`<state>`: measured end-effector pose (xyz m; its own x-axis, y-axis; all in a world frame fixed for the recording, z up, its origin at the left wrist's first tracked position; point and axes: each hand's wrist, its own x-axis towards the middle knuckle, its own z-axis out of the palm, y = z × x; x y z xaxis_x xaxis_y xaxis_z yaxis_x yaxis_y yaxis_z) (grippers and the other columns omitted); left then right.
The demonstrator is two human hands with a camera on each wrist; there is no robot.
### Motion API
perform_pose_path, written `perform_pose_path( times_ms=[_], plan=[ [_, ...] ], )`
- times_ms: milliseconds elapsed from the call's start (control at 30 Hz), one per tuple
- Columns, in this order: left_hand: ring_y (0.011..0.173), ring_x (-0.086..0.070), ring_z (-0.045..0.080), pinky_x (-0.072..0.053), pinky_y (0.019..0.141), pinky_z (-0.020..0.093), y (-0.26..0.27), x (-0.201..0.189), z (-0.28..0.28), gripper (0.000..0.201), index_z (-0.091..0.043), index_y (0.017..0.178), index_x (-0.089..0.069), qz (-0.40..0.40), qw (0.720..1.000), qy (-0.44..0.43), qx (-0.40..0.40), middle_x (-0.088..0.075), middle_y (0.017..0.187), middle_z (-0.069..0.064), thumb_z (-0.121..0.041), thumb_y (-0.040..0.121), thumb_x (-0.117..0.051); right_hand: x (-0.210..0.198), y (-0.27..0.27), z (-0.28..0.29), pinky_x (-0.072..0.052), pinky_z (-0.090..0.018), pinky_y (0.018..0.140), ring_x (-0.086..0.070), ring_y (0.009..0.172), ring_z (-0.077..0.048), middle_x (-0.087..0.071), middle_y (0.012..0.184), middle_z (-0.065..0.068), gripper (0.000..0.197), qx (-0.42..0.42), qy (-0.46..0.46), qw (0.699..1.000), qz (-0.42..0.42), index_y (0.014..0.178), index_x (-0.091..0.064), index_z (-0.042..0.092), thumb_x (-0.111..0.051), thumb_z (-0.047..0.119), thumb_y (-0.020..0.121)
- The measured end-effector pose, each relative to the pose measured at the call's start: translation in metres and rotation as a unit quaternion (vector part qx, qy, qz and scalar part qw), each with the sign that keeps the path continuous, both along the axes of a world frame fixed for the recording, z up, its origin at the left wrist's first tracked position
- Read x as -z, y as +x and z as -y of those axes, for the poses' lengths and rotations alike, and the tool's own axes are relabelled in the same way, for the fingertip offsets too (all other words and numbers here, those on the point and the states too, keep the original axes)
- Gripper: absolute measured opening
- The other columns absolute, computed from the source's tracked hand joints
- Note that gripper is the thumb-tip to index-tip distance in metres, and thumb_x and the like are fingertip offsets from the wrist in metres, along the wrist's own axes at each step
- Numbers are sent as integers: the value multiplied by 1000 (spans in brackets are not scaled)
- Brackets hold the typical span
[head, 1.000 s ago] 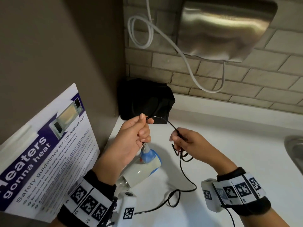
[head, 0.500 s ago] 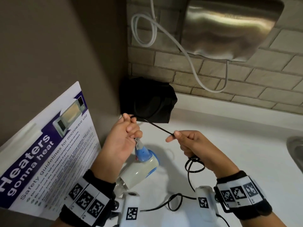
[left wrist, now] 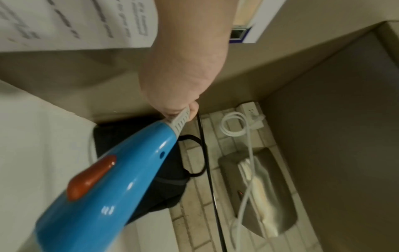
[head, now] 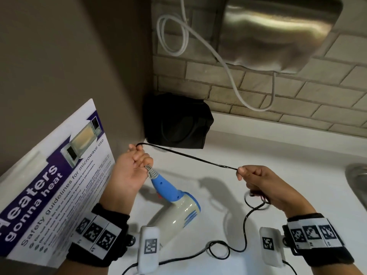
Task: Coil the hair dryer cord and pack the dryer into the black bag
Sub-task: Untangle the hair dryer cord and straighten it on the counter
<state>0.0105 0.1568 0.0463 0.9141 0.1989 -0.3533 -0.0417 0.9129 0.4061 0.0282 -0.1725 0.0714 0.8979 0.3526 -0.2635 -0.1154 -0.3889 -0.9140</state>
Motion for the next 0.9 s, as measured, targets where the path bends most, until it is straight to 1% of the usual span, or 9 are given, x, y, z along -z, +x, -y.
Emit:
perform_pose_path(
  times_ms=[167,300,400,467,600,700,767,833,900],
  plan=[
    [23,-24,5,-24,30,14,-2,27,-1,40,-17,65,-43,-30,1000,-6,-6,-37,36,-7,-6,99,-25,22,6,13,-22,-28,50,-19,52,-16,-20,54,1,32,63,-42,997,16,70,-65,16,-55,37,92],
    [21,-24,4,-24,29,14,-4,45,-2,41,-17,63,-42,-60,998,-17,-11,-39,37,-6,-5,99,-26,36,12,15,-19,-19,44,-19,47,-13,-21,51,2,30,102,-81,991,17,71,-69,15,-57,34,92],
    [21,-25,5,-25,28,14,-5,57,-5,40,-18,64,-42,-71,997,-15,-8,-39,36,-6,-7,99,-27,46,15,11,-23,-18,48,-30,34,-4,-31,33,13,29,125,-108,986,17,77,-70,9,-57,29,93],
    [21,-25,4,-25,29,14,-7,65,-4,40,-18,65,-42,-78,997,3,-7,-40,36,-7,-8,100,-27,54,21,6,-27,-20,50,-34,37,-3,-36,28,14,29,142,-141,979,36,78,-70,9,-57,29,93],
    [24,-28,2,-27,29,14,-8,80,-7,38,-18,66,-42,-111,990,83,-34,-48,47,-4,-8,101,-30,72,31,-1,-34,-26,51,-39,45,-12,-41,41,7,29,141,-219,960,104,72,-72,15,-58,30,93],
    [30,-34,2,-30,32,13,-11,90,-8,33,-14,69,-45,-143,961,230,-59,-51,67,4,-9,100,-35,80,37,-8,-39,-24,50,-51,48,-17,-50,46,6,30,137,-298,933,146,73,-71,17,-54,31,94],
    [39,-39,4,-35,41,15,-14,96,-8,34,-8,75,-55,-148,935,323,-8,-48,67,4,-12,101,-34,82,38,-13,-45,-27,54,-55,49,-21,-52,48,5,32,142,-330,919,165,76,-70,14,-51,31,95],
    [54,-41,11,-35,54,20,-16,102,-12,35,-4,83,-62,-171,885,429,57,-48,68,5,-8,100,-31,78,37,-18,-49,-30,57,-57,49,-23,-57,50,0,32,137,-336,913,186,74,-69,14,-51,30,95],
    [68,-48,16,-38,63,27,-19,108,-17,33,-8,83,-63,-197,812,541,96,-58,82,8,-1,95,-33,72,36,-24,-46,-30,54,-58,53,-25,-63,55,-4,32,127,-334,907,223,74,-70,11,-52,29,94]
  ],
)
